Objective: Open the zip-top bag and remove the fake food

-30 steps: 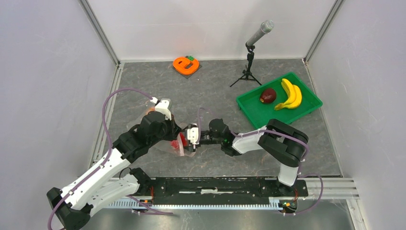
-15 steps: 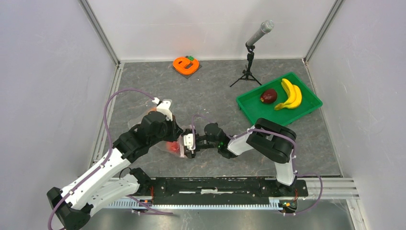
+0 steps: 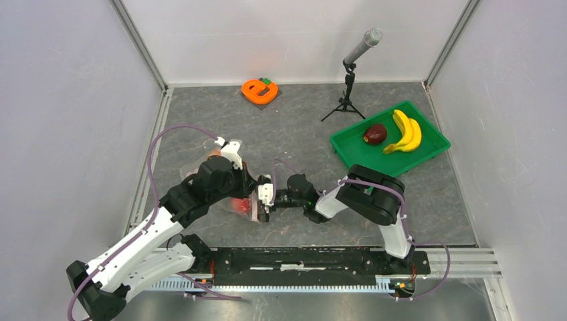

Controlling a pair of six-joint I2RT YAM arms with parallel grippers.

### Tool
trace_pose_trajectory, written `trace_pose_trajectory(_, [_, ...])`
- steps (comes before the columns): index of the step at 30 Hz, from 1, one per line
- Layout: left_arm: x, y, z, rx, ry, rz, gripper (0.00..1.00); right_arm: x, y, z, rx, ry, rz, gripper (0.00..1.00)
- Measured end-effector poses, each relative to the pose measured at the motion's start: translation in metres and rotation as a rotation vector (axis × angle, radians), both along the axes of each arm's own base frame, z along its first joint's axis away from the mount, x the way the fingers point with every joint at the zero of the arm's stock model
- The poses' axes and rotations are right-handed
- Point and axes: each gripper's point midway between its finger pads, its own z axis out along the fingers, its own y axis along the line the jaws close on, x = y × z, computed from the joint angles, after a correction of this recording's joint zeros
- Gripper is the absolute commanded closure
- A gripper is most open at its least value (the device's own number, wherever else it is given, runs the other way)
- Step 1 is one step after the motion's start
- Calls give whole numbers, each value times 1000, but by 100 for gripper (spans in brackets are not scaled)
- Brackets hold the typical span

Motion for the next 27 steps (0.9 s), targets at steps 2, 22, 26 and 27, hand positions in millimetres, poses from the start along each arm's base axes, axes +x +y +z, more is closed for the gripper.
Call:
trace_pose_trajectory(2, [0,0,0,-1,0,-1,98,-1,1,0,7,2,1,2])
trace_pose_trajectory(22, [-1,-1,-2,-13,4,1,98,6,4,-8,6,32,-49,50])
trace_pose_trajectory(26, [1,2,-2,-2,-3,17,98,4,-4,-7,1,35,-60,56])
trace_pose_trajectory(27, [1,5,-3,5,-5,27,98,2,-7,-7,-3,36,-66,57])
